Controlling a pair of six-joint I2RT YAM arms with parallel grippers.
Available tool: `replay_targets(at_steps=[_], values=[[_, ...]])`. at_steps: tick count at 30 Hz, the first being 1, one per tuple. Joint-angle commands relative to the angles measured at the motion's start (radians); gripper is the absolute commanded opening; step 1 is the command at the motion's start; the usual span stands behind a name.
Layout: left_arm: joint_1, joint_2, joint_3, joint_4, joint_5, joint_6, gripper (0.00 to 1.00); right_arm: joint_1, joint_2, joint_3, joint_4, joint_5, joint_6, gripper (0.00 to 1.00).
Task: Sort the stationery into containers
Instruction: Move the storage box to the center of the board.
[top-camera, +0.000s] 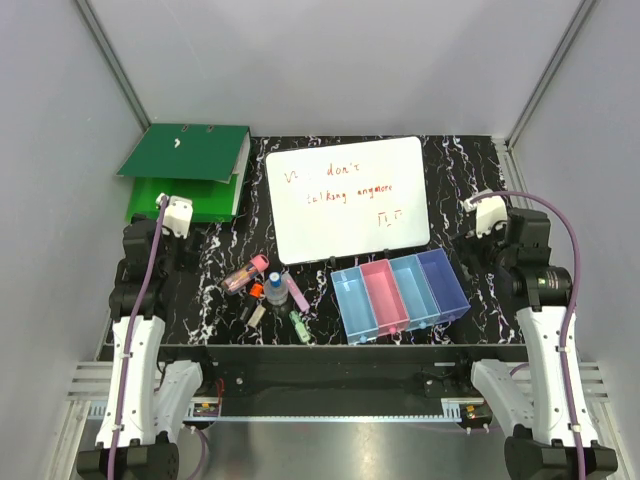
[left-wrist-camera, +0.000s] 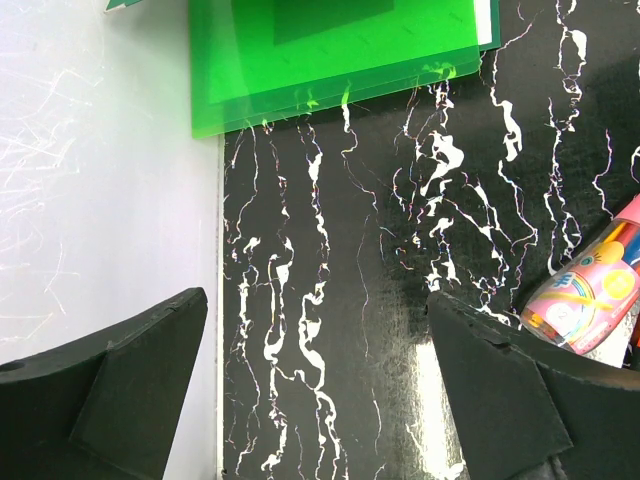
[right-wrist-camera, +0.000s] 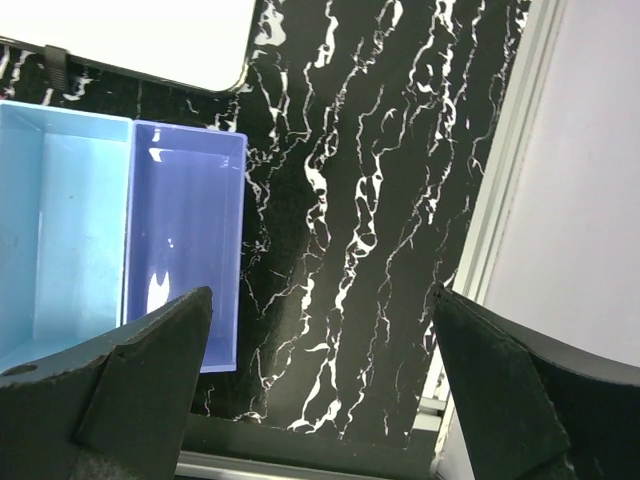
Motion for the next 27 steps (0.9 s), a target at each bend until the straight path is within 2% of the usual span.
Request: replay_targets(at_steps=[1, 5, 7, 10, 11, 13, 17, 20, 24, 27], values=[[0.004, -0.005, 0.015, 0.025, -0.002, -0.011, 0.99, -0.003, 0.019, 0.03, 0.046, 0.052, -0.001, 1.0], [0.004, -0.028, 0.017, 0.033, 0.03, 0.017, 0.99, -0.003, 0.086, 0.087, 0.06, 0.17, 0.057, 1.0], [0.004, -0.025, 0.021, 0.036, 0.036, 0.02, 0.99, -0.003, 0.102, 0.102, 0.033, 0.161, 0.071, 1.0], [0.004, -0.013, 0.024, 0.03, 0.049, 0.043, 0.99, -0.003, 0.117, 0.137, -0.05, 0.034, 0.043, 1.0], [0.004, -0.006, 0.026, 0.025, 0.056, 0.066, 0.99, -0.003, 0.125, 0.156, -0.079, -0.069, 0.021, 1.0], [0.004, -0.009, 0.026, 0.007, 0.099, 0.092, 0.99, -0.003, 0.157, 0.174, -0.139, -0.17, -0.013, 1.0], [0.004, -0.026, 0.021, -0.013, 0.182, 0.161, 0.99, 0.004, 0.232, 0.191, -0.113, -0.291, 0.025, 1.0], [0.002, -0.023, 0.027, -0.023, 0.21, 0.181, 0.99, 0.017, 0.321, 0.209, -0.08, -0.281, 0.046, 1.0], [0.002, -0.017, 0.021, -0.029, 0.219, 0.212, 0.99, 0.131, 0.404, 0.214, -0.018, -0.224, 0.071, 1.0], [0.002, -0.017, 0.008, -0.033, 0.24, 0.25, 0.99, 0.165, 0.471, 0.22, 0.031, -0.199, 0.083, 1.0]])
